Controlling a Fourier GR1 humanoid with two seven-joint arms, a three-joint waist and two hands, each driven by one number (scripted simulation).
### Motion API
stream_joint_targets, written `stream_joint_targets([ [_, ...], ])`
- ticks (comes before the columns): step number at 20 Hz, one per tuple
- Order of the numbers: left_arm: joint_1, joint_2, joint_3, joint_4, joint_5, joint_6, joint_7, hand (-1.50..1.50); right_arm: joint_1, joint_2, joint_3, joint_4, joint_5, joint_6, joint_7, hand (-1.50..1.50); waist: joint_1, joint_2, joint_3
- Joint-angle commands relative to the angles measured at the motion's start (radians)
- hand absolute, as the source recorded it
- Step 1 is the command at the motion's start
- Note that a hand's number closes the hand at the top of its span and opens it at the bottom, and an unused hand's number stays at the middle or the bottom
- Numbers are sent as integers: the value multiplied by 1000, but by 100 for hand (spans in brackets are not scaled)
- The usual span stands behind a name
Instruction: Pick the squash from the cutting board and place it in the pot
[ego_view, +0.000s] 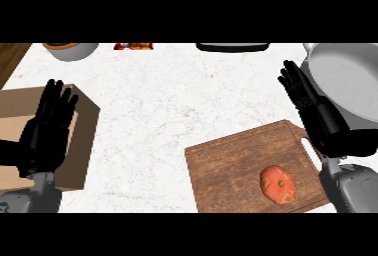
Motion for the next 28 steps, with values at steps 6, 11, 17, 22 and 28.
stream_joint_targets([
  [6,-66,125,-7,4,-117,-31,11,0,-147,-89,-13,213,-195,483,-268,150,54,28,0],
  [11,-89,106,-30,27,-128,-14,59,0,-133,-159,-23,448,77,461,-696,-150,39,24,-2],
  [17,-103,107,-26,31,-129,-12,109,0,-211,-269,-50,597,96,647,-987,-150,23,12,-5],
  [22,-92,96,-36,51,-141,-25,86,0,-288,-356,70,538,170,693,-904,-150,25,9,-7],
  [28,-81,82,-39,59,-155,-16,66,0,-294,-490,276,341,358,662,-827,-150,15,3,-9],
])
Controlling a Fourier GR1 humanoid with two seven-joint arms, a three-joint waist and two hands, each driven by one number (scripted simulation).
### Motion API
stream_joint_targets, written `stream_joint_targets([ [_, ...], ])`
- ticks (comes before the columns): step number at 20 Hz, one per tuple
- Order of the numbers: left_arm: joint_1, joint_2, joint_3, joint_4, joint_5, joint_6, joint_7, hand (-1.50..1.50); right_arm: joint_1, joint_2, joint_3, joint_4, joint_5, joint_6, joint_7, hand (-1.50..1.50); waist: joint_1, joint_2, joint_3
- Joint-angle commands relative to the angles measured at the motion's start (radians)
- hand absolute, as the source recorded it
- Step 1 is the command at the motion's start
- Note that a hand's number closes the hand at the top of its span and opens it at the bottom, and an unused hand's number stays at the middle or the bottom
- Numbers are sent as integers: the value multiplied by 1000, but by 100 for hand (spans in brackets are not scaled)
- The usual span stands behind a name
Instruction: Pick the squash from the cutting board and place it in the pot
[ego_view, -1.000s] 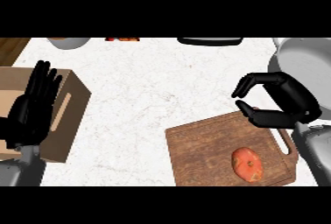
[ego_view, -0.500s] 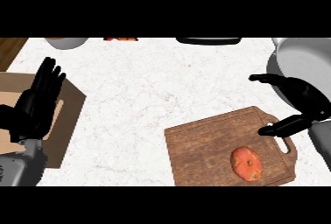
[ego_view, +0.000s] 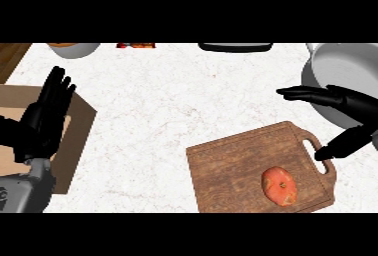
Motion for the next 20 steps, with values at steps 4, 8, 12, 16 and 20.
stream_joint_targets([
  [4,16,8,28,19,4,-11,-15,0,4,-127,199,-215,192,88,-36,-150,-23,-7,-2],
  [8,-40,10,23,-4,-12,6,57,0,-8,-130,233,-278,224,102,57,-150,-20,-5,-1],
  [12,-55,-37,16,42,-39,23,30,0,70,-107,246,-367,264,86,137,-150,-27,-5,-1],
  [16,6,-11,42,-33,-25,-24,46,0,118,-74,235,-347,308,81,114,-150,-17,-4,0],
  [20,-42,-17,70,17,-19,-34,62,0,165,-102,232,-372,380,73,97,-150,-22,-4,-1],
])
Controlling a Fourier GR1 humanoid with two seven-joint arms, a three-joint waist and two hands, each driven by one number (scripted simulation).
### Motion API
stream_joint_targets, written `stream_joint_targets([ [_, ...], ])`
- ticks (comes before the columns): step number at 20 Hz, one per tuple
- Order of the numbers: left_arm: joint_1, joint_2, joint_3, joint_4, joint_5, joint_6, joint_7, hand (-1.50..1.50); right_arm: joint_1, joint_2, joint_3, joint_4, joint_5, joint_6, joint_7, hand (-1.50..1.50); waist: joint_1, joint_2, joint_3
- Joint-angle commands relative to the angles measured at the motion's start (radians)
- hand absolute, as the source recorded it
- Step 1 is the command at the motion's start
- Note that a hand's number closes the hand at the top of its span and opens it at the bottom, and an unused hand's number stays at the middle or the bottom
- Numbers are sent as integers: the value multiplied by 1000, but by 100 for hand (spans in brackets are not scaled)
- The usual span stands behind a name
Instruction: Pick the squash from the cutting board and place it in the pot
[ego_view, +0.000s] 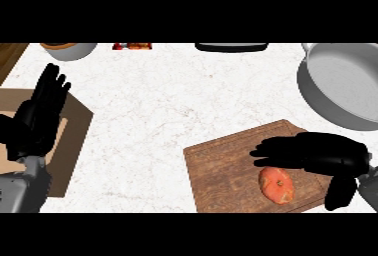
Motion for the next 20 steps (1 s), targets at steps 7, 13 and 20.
stream_joint_targets([
  [7,-18,-10,30,-34,-37,-18,56,0,54,119,-42,30,199,25,17,-150,2,0,0],
  [13,-8,-16,79,8,-11,-75,-10,0,92,119,-70,79,273,-5,-97,-150,2,0,0],
  [20,-33,-77,14,-56,-92,-3,89,0,73,279,-39,195,389,-51,-26,-150,4,1,0],
])
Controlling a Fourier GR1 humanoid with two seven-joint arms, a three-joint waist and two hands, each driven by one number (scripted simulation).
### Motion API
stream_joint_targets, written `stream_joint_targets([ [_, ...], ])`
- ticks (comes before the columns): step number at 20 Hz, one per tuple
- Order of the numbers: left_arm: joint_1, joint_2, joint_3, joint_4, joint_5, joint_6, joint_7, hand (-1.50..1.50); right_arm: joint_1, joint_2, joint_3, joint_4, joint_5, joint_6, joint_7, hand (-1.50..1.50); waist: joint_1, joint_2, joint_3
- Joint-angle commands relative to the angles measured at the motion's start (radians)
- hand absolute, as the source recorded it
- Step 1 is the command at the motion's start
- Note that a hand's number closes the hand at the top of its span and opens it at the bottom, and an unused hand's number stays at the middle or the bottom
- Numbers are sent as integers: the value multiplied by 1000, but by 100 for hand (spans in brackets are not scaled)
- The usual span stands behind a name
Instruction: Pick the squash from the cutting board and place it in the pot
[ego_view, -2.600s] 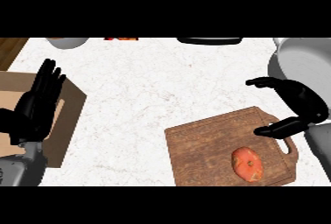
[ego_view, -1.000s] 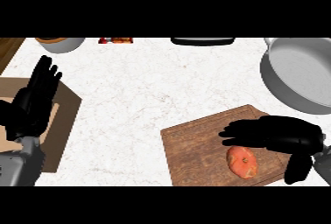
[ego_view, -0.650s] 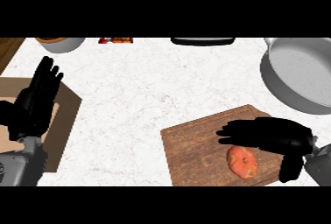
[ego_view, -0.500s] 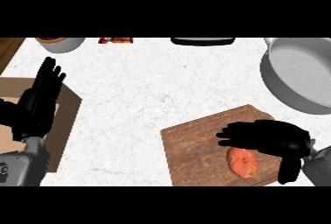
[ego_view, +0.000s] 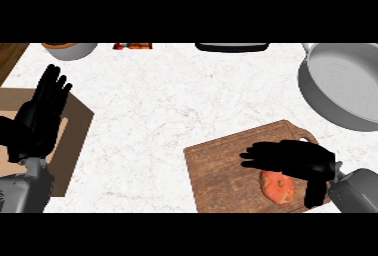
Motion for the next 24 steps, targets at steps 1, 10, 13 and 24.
stream_joint_targets([
  [1,38,-28,-17,-68,-30,8,33,0,30,34,-34,-39,51,62,1,-150,-2,-1,0],
  [10,25,-37,5,13,-27,-32,-40,0,-52,94,22,117,168,-87,-171,150,1,1,0],
  [13,-17,-41,12,19,-38,-21,-6,0,-87,119,-3,179,180,-72,-210,150,1,1,0],
  [24,61,-25,50,-38,-34,-30,-1,0,314,10,-89,-119,156,-126,-4,150,-57,-14,-2],
])
